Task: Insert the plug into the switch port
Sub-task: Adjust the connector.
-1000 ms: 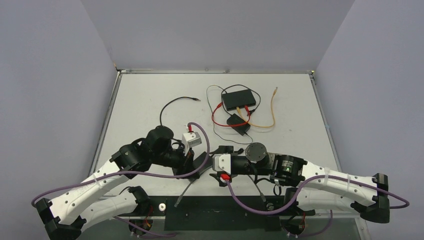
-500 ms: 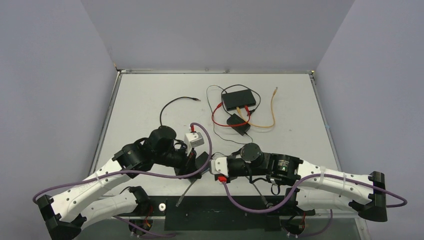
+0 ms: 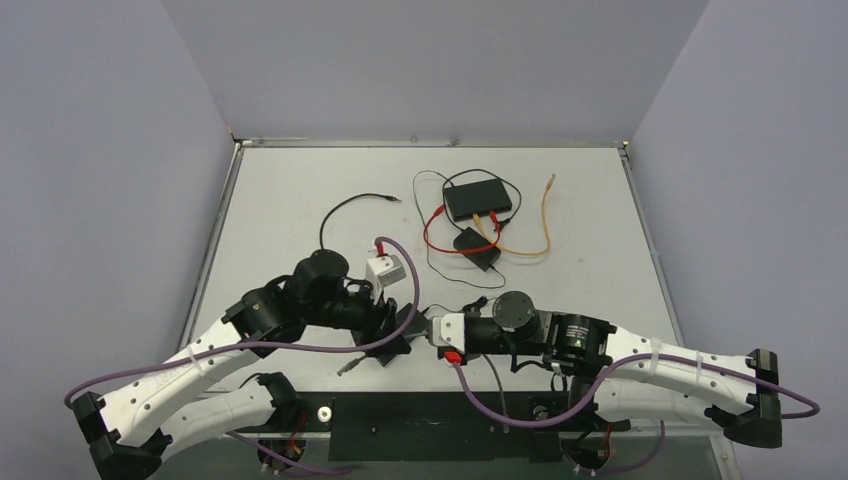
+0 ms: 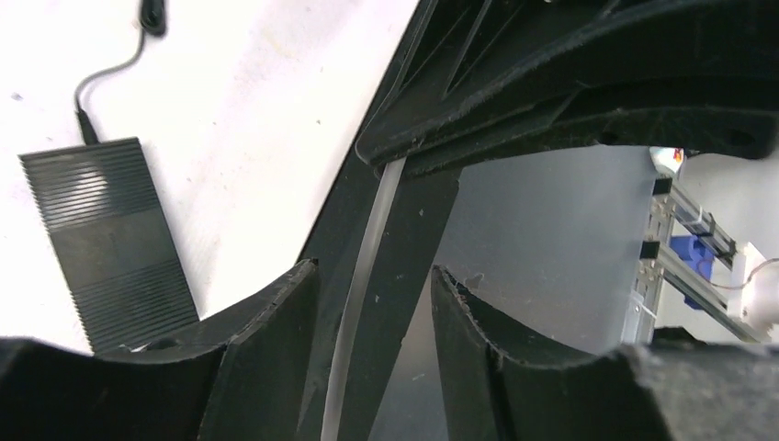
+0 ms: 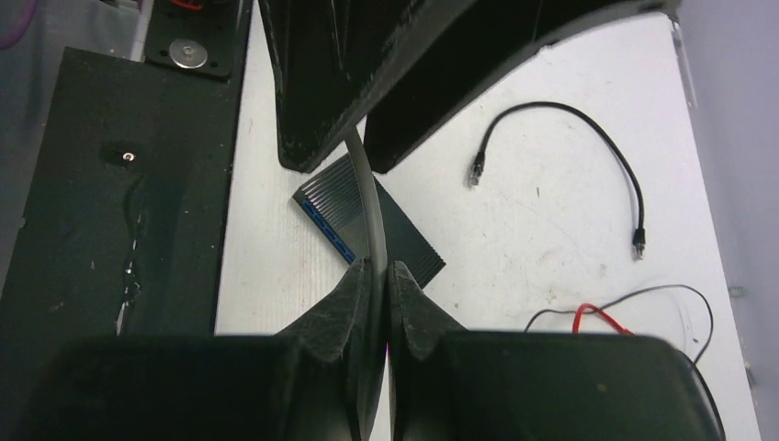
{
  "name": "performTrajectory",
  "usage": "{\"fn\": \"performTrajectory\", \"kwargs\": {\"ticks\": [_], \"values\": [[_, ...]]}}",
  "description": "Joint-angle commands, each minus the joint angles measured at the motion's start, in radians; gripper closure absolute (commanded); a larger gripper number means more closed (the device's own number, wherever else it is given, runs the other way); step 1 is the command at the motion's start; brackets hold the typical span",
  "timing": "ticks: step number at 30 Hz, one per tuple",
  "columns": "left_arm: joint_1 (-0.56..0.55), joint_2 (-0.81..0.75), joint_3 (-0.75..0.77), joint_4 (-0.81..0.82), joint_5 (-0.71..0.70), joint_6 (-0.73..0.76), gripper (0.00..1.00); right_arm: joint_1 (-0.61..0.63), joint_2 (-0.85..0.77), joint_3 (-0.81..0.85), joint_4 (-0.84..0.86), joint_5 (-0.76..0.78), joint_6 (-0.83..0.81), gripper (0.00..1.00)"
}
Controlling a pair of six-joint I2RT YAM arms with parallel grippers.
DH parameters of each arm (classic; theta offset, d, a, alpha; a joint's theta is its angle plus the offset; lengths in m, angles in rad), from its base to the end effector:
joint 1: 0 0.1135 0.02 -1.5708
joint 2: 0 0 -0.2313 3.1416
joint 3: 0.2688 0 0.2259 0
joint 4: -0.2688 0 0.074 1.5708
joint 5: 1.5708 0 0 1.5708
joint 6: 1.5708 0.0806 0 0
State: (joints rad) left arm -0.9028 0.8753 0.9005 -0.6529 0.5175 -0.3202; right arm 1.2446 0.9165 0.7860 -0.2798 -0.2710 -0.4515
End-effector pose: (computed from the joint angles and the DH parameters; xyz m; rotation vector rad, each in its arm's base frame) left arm 0.0954 -0.1853 0.2719 0.9875 2.1792 -1.2079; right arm 0.0571 0.2362 0.2677 -1.6523 1.2139 0.7738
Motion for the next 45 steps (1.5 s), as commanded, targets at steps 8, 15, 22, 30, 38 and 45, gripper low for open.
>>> {"fn": "performTrajectory", "kwargs": {"ticks": [8, 15, 22, 30, 38, 45], "values": [[0.084, -0.072, -0.004, 0.185, -0.169, -0.154, 0.52, 0.026, -0.185, -0.134, 0.151, 0.212, 0.117, 1.00], [0.353, -0.050, -0.078, 0.268, 0.047, -0.240, 0.48, 0.038, -0.272, -0.191, 0.187, 0.358, 0.129, 1.00], [0.492, -0.083, -0.114, 0.318, 0.186, -0.318, 0.36, 0.051, -0.266, -0.199, 0.207, 0.447, 0.119, 1.00], [0.587, -0.137, -0.196, 0.368, 0.351, -0.428, 0.29, 0.058, -0.266, -0.210, 0.264, 0.495, 0.115, 1.00], [0.642, -0.189, -0.277, 0.467, 0.449, -0.575, 0.27, 0.070, -0.268, -0.212, 0.266, 0.518, 0.112, 1.00], [0.682, -0.214, -0.286, 0.500, 0.495, -0.618, 0.27, 0.080, -0.280, -0.214, 0.245, 0.527, 0.119, 1.00]]}}
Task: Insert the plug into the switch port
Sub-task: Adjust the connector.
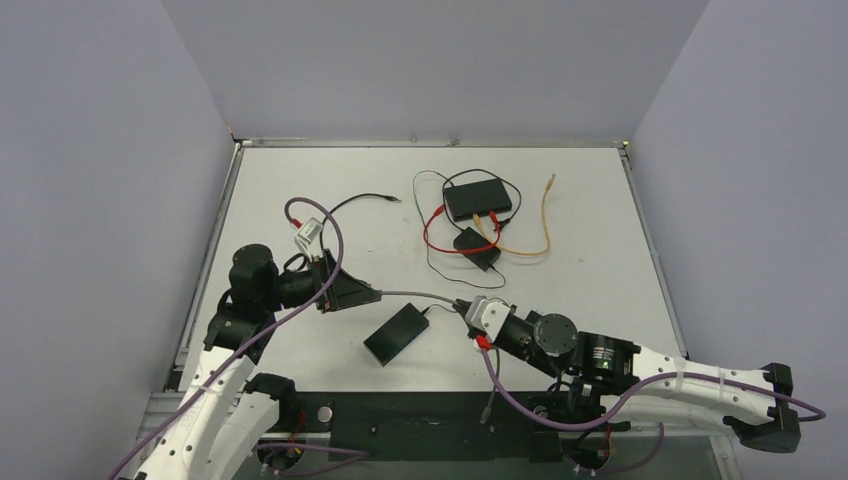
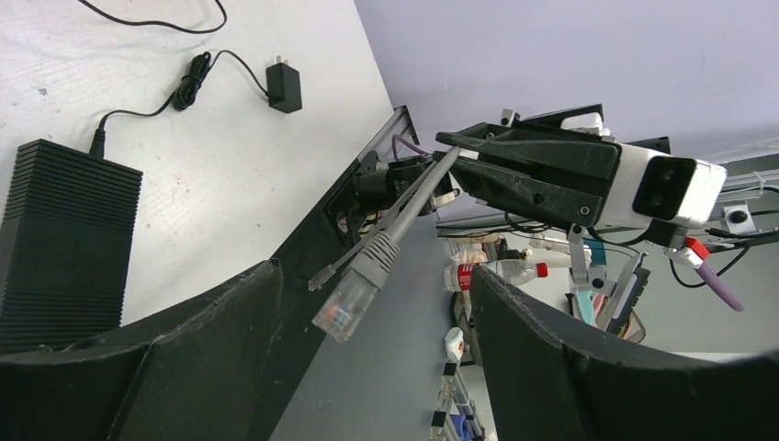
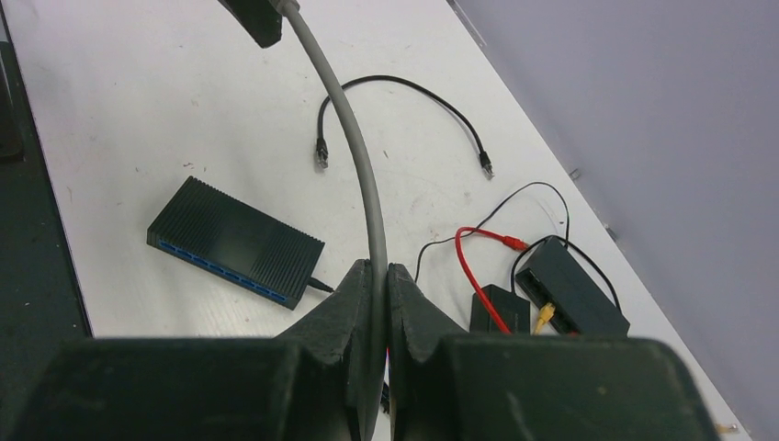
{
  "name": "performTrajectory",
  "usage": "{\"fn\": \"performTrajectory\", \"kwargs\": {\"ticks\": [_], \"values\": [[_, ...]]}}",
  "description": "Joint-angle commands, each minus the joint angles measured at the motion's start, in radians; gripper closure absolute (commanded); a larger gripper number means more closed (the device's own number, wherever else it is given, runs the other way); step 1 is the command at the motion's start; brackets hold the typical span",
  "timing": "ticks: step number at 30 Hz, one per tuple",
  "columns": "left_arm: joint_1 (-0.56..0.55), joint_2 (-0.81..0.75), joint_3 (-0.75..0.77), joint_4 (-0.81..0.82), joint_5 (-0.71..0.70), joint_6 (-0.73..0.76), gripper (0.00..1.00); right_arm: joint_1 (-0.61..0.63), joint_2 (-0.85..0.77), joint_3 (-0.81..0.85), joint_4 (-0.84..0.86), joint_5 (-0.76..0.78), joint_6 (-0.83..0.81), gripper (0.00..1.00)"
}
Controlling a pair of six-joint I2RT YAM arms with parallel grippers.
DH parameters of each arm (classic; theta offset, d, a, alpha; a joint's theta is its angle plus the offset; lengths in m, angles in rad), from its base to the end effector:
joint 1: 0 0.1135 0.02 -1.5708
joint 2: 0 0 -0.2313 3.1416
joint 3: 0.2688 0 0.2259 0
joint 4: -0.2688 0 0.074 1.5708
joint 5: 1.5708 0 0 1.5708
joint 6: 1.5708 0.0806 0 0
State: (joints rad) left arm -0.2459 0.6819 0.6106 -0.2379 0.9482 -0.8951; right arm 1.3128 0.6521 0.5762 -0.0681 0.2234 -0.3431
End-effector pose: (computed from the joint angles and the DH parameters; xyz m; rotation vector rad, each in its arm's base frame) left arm 0.1559 -0.1066 0.2668 0.0712 2.0960 -1.6227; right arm 0.0706 0.1974 0.2753 -1.1617 1.2950 0.5266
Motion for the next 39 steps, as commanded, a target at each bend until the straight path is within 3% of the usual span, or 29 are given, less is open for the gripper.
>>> {"fn": "performTrajectory", "kwargs": {"ticks": [1, 9, 39], "values": [[0.028, -0.022, 0.004, 0.086, 0.068, -0.049, 0.27, 0.012, -0.024, -0.005, 0.032, 0.033, 0.014, 1.00], [0.052, -0.042, 0.000, 0.088, 0.096, -0.064, 0.29, 0.017, -0.054, -0.016, 0.022, 0.043, 0.021, 1.00], [0.089, -0.060, -0.012, 0.130, 0.140, -0.106, 0.59, 0.017, -0.066, -0.028, 0.030, -0.002, 0.054, 1.00]]}}
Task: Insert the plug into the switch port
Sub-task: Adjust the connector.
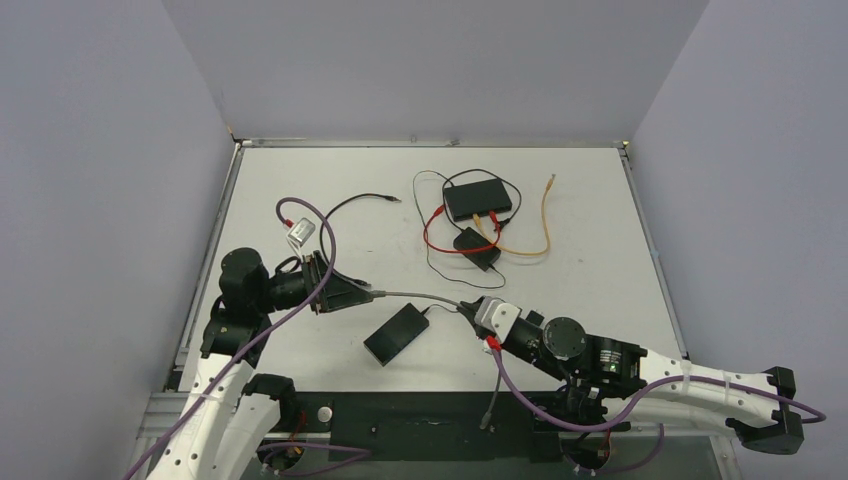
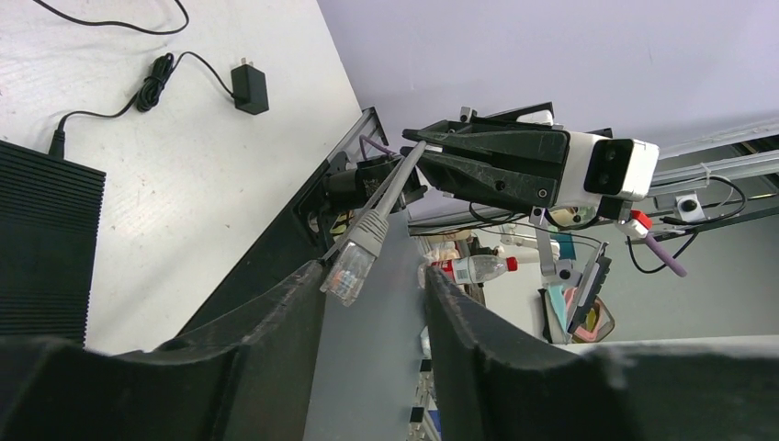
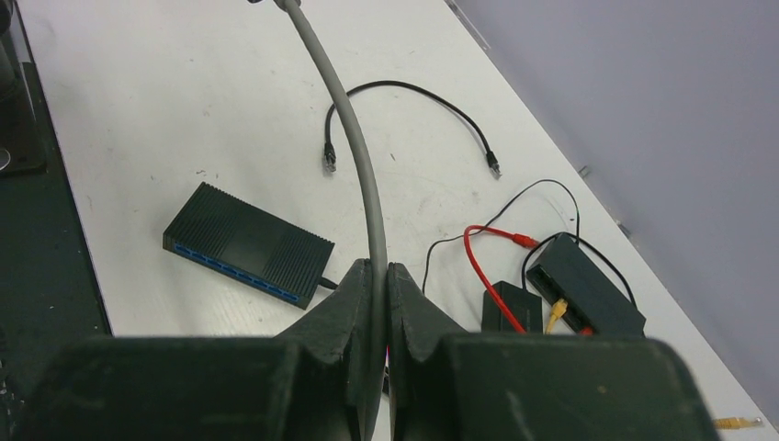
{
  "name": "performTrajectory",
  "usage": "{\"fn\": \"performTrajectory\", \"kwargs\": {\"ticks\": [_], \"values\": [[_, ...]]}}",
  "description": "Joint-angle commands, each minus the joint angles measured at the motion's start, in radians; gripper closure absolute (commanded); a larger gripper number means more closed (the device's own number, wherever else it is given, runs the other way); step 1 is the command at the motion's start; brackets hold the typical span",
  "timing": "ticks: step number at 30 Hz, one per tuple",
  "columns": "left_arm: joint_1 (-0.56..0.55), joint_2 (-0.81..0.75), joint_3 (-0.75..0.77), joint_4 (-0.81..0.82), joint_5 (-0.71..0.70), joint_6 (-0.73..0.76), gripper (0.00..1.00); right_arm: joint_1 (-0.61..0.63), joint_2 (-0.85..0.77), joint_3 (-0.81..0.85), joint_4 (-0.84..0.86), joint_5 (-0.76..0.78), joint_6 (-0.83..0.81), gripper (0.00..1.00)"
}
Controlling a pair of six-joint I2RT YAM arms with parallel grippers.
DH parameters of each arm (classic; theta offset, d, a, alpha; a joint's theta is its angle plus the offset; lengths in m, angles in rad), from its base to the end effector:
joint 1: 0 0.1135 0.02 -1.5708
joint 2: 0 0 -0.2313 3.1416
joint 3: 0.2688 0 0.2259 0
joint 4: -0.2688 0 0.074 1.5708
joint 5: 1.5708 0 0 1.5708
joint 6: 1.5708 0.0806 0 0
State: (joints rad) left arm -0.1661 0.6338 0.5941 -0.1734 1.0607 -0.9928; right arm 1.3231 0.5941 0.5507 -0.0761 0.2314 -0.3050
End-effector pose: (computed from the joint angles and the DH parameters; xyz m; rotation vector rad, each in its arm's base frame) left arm 0.1505 -0.0966 0.2778 0.0581 2.0344 -1.7154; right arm 0.0669 0.1893 0.2753 -1.1224 1.3024 0.5658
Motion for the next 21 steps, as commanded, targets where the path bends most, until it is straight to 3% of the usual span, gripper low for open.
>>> {"fn": "performTrajectory", "kwargs": {"ticks": [1, 12, 14, 18, 21], "values": [[0.010, -0.012, 0.004, 0.067, 0.029, -0.009, 0.62, 0.006, -0.008, -0.004, 0.038, -0.010, 0.016, 1.00], [0.009, -0.013, 0.001, 0.081, 0.036, -0.011, 0.85, 0.006, -0.012, -0.012, 0.030, -0.004, 0.023, 1.00], [0.009, -0.013, 0.001, 0.082, 0.037, -0.009, 0.98, 0.007, -0.013, -0.011, 0.025, -0.004, 0.024, 1.00], [0.009, -0.015, -0.003, 0.081, 0.038, 0.001, 1.00, 0.006, -0.008, -0.006, 0.015, -0.002, 0.028, 0.96], [0.009, -0.016, -0.006, 0.079, 0.041, 0.009, 1.00, 0.006, 0.002, 0.010, 0.003, -0.018, 0.031, 0.85]]}}
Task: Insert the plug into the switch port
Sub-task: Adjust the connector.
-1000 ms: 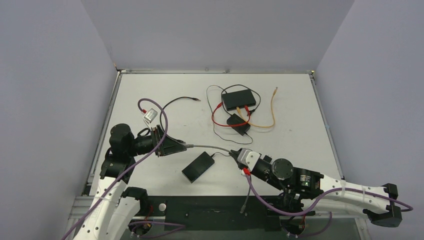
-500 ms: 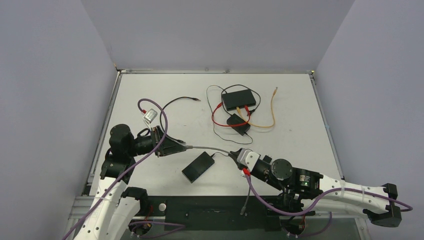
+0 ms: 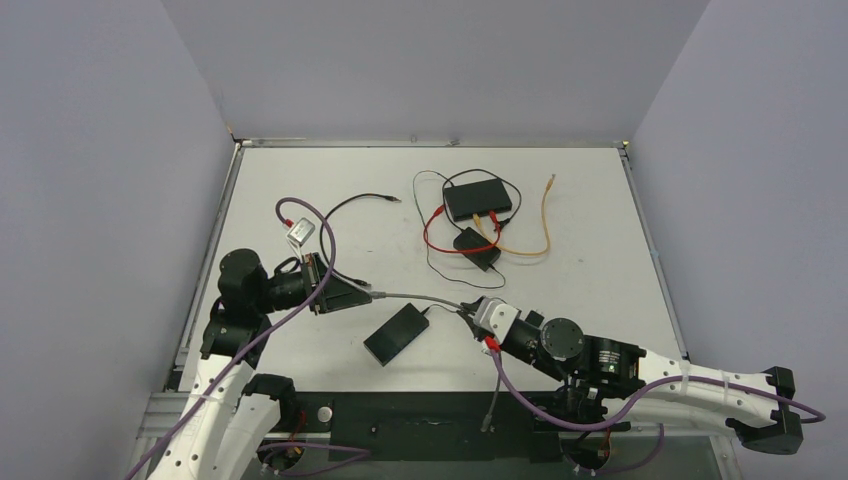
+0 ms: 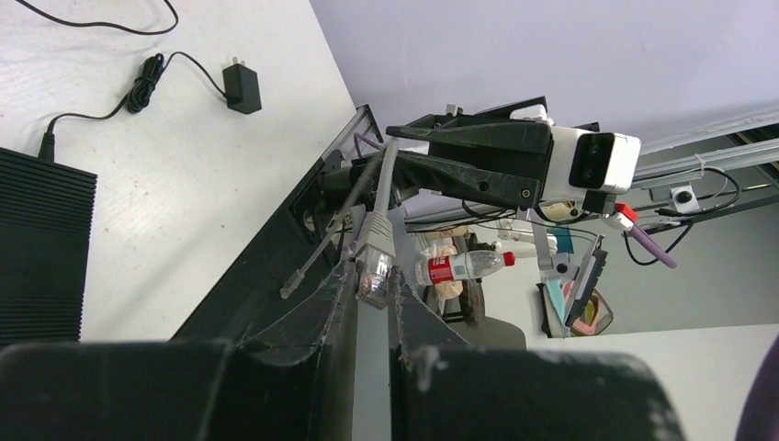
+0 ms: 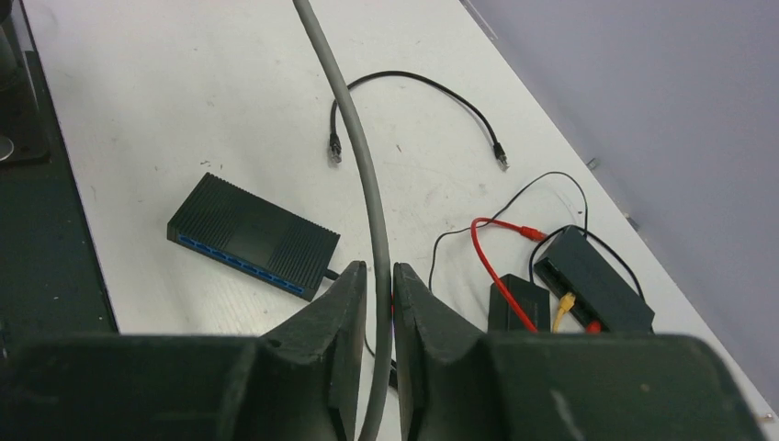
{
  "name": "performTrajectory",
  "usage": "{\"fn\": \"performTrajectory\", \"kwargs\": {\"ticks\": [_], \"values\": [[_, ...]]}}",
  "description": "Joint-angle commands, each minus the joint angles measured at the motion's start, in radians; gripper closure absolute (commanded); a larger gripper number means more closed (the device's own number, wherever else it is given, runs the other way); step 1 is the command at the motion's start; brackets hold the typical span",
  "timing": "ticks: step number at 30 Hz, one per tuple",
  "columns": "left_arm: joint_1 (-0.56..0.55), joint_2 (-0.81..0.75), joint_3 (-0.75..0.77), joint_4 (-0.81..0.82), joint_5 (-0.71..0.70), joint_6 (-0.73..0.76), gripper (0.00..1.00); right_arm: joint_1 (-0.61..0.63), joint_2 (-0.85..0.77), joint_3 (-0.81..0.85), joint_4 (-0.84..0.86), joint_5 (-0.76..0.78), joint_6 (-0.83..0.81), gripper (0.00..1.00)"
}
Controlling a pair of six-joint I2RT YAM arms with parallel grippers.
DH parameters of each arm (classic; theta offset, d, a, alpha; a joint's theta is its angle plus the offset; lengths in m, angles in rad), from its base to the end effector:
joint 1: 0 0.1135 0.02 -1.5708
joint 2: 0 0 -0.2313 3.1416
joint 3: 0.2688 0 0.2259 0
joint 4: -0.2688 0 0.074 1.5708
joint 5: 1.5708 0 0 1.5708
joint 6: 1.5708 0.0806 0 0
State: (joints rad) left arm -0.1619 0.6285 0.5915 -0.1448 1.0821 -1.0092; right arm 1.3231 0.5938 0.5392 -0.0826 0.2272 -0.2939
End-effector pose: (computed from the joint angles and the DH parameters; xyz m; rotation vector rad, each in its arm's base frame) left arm 0.1492 -0.0965 0.2812 0.0814 2.0157 -1.7338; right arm 0.0667 0.1896 0.2701 -1.1319 1.3185 0.5699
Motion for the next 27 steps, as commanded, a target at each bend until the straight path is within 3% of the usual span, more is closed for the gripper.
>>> {"fn": "performTrajectory", "kwargs": {"ticks": [1, 15, 27], "values": [[0.005, -0.012, -0.002, 0.047, 0.020, 0.032, 1.00, 0.007, 0.006, 0.027, 0.001, -0.019, 0.019, 0.83], [-0.074, -0.024, 0.083, -0.169, -0.019, 0.284, 1.00, 0.005, 0.137, 0.187, -0.028, -0.268, -0.020, 0.55], [-0.229, -0.056, 0.154, -0.337, -0.089, 0.520, 1.00, -0.074, 0.284, 0.300, 0.004, -0.635, 0.049, 0.52]]}}
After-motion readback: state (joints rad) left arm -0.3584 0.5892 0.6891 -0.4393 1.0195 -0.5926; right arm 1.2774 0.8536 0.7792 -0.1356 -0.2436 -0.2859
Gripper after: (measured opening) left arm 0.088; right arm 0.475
